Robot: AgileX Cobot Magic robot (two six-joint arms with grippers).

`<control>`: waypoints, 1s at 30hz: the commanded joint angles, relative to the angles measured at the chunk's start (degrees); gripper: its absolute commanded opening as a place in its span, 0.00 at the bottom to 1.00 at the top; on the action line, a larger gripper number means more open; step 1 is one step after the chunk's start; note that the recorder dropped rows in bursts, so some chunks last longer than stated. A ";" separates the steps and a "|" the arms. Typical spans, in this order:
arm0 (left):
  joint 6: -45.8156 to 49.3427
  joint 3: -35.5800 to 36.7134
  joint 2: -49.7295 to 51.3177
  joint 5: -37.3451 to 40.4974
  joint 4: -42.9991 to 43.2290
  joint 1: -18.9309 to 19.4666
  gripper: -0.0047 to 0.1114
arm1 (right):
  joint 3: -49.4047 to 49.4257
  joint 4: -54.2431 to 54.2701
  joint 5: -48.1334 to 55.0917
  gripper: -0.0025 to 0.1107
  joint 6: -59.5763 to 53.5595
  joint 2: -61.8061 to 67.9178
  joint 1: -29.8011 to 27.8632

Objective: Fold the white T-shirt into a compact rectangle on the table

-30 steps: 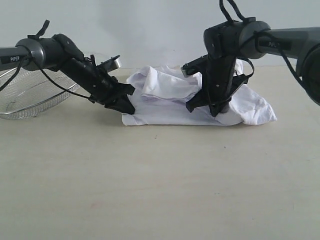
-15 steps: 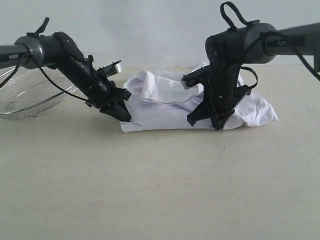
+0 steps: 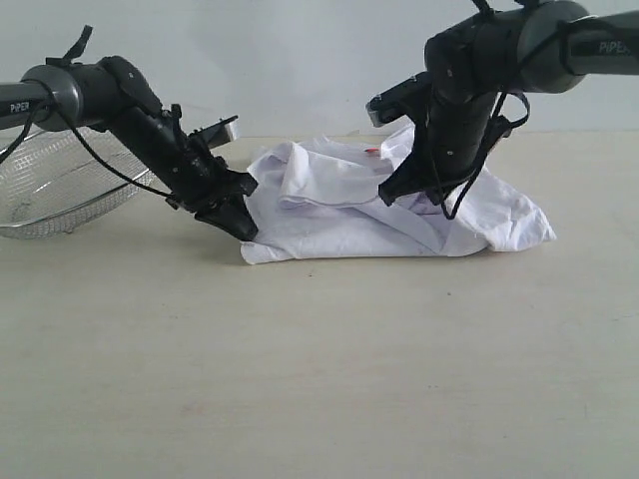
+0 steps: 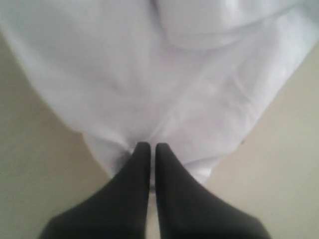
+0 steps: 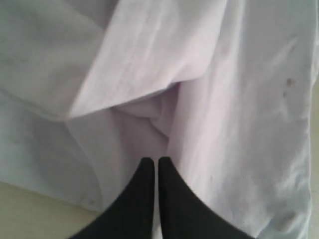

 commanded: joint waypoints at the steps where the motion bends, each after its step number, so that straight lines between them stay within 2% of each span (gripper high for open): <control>1: 4.49 0.23 -0.80 0.42 -9.30 -0.30 0.08 | -0.04 -1.99 -2.02 0.02 1.48 1.57 -1.88; 9: 1.74 0.23 1.93 -6.96 -5.15 -3.39 0.08 | -4.97 -2.36 -0.52 0.02 1.41 7.49 -4.83; 11: -1.85 0.23 2.05 -7.63 -0.23 -3.27 0.08 | -6.18 -1.78 2.43 0.02 -0.24 10.24 -4.83; 14: -3.34 0.23 2.05 -6.38 5.38 -3.27 0.08 | -6.18 0.55 6.46 0.02 -0.73 12.47 -4.83; 18: -3.87 0.23 2.05 0.42 9.48 -3.27 0.08 | -6.07 4.80 13.10 0.02 -5.57 11.88 -4.83; 22: -5.11 0.49 0.49 0.42 11.39 -3.27 0.08 | -0.74 6.75 13.93 0.02 -5.45 7.86 -4.83; 26: -5.53 9.81 -4.66 0.42 14.13 -3.27 0.08 | 10.24 11.03 9.34 0.02 -5.45 2.87 -4.83; 28: -3.19 21.39 -8.34 0.42 13.55 -3.27 0.08 | 16.88 12.30 5.35 0.02 -5.45 0.60 -4.83; 30: -0.50 29.61 -11.44 -0.18 10.53 -3.27 0.08 | 21.24 13.39 3.13 0.02 -5.20 -1.50 -4.83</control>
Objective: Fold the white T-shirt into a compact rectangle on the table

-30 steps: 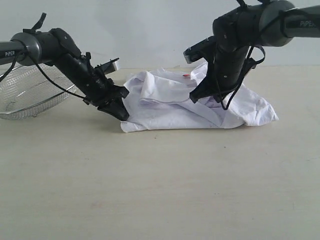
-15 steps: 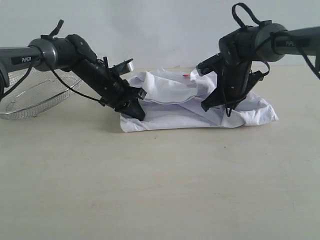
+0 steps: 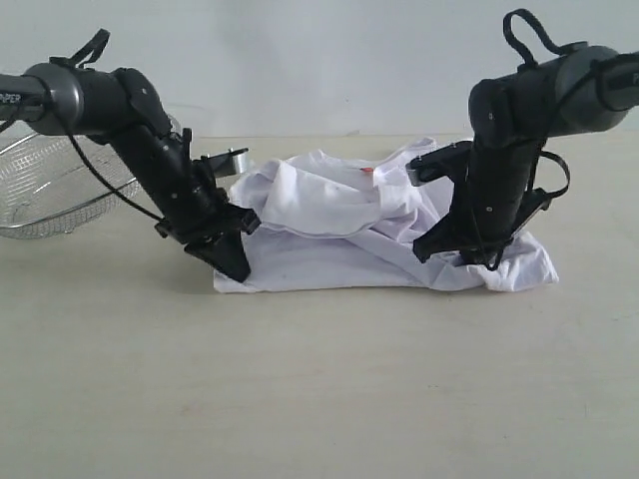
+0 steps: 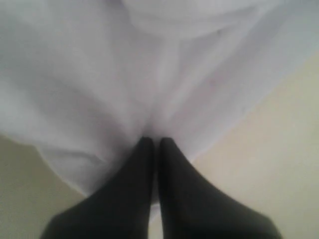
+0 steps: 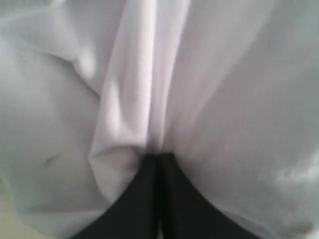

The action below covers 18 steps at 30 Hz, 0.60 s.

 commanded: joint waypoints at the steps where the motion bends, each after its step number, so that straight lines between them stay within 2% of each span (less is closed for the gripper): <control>1: 4.14 14.78 -4.29 1.38 1.88 0.09 0.08 | 9.93 3.43 0.84 0.02 -0.12 -1.85 -0.20; 4: 5.07 23.90 -7.98 -5.35 2.16 0.09 0.08 | 17.08 6.39 -3.88 0.02 0.79 -6.59 -0.20; 8: 5.21 27.25 -9.84 -5.48 2.05 0.09 0.08 | 24.66 9.52 -7.22 0.02 0.94 -12.61 -0.20; 18: 4.83 34.51 -17.47 -7.38 -0.57 0.09 0.08 | 35.13 10.15 -11.39 0.02 2.28 -24.59 -0.20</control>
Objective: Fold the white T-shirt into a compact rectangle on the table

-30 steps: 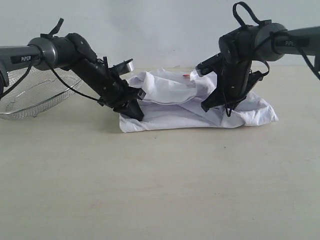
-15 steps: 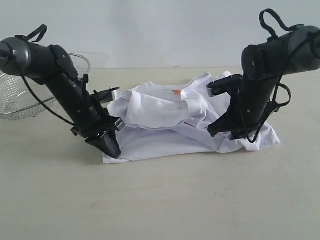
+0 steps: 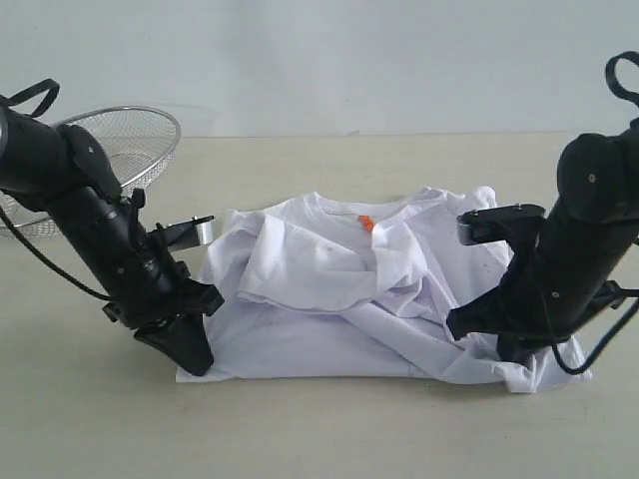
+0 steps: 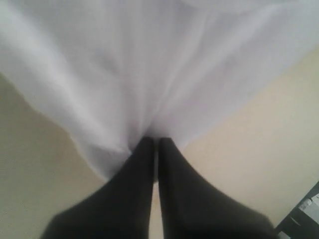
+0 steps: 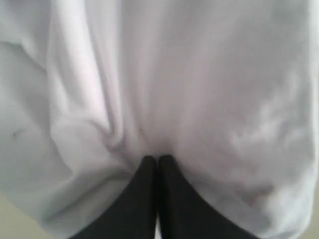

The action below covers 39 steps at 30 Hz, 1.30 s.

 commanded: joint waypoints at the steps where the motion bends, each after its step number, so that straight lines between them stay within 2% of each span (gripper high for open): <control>1: 0.59 2.72 -2.89 0.03 3.19 -0.01 0.08 | 3.01 -1.02 -0.47 0.02 0.26 -4.66 -0.07; 6: 9.82 1.44 -9.13 -0.37 -6.96 -0.01 0.08 | 2.90 -0.91 -7.70 0.02 -1.47 -10.24 -0.07; 10: 8.92 -1.86 -10.85 -3.50 -6.64 -0.01 0.08 | 2.27 -1.95 -14.22 0.02 -3.55 -13.18 -0.07; 15: 8.92 -3.20 -9.49 -4.41 -6.95 -0.01 0.08 | -3.66 -5.87 -14.36 0.03 -4.37 -11.48 -0.07; 17: 8.92 -3.33 -8.26 -4.66 -6.82 -0.01 0.08 | -7.05 -6.91 -14.36 0.10 -4.37 -10.15 -0.07; 21: 8.92 -3.33 -5.69 -4.66 -7.23 -0.01 0.08 | -13.99 -7.42 -12.28 0.40 -4.52 -6.11 -0.07; 23: 8.92 -3.33 -4.76 -5.05 -7.28 -0.01 0.08 | -16.74 -7.65 -12.03 0.50 -4.52 -3.59 -0.07; 25: 8.92 -3.44 -3.69 -5.05 -7.50 -0.01 0.08 | -19.27 -8.34 -12.03 0.48 -4.52 -0.80 -0.07; 29: 8.92 -3.44 -2.92 -4.91 -7.74 -0.01 0.08 | -24.65 -8.34 -11.90 0.38 -4.52 4.99 -0.07; 35: 8.92 -3.44 -2.92 -4.91 -7.74 -0.01 0.08 | -29.77 -8.34 -4.39 0.37 -5.16 8.40 -0.07; 39: 8.92 -3.44 -2.89 -5.16 -7.74 -0.01 0.08 | -29.77 -8.34 -2.19 0.37 -13.50 8.40 -0.07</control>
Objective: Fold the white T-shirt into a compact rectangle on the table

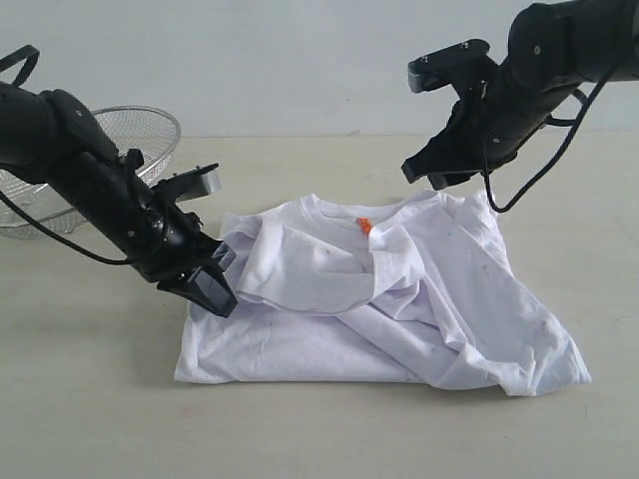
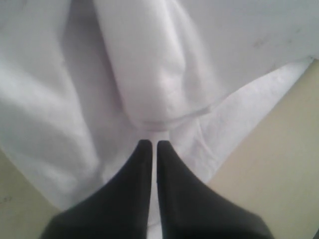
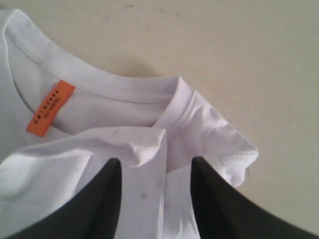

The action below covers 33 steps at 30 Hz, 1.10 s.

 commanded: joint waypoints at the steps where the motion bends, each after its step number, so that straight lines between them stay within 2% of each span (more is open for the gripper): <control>1: 0.37 -0.29 0.05 -0.31 -0.63 -0.01 0.08 | -0.58 -0.53 3.41 0.37 -9.00 -0.05 -0.07; 4: 0.37 -0.29 0.05 -0.31 -0.63 -0.01 0.08 | -0.58 -0.53 4.41 0.37 -19.56 -0.05 -0.07; 7: 0.37 -0.29 0.05 -0.31 -0.63 -0.01 0.08 | -0.58 -0.53 1.09 0.37 -25.86 0.06 -0.07; 10: 0.37 -0.29 0.05 0.03 -0.63 -0.01 0.08 | -0.58 -0.53 -1.96 0.37 -27.24 0.89 -0.07; 29: 0.37 -0.29 0.05 0.26 -0.63 -0.01 0.08 | -0.48 1.25 -3.71 0.37 -34.29 5.67 0.45; 31: 0.37 -0.29 0.05 0.26 -0.63 -0.01 0.08 | -0.48 1.25 -6.47 0.41 -34.91 6.25 0.53; 33: 0.37 -0.29 0.05 0.26 -0.63 -0.01 0.08 | -0.48 1.25 -10.60 0.50 -34.91 7.16 0.53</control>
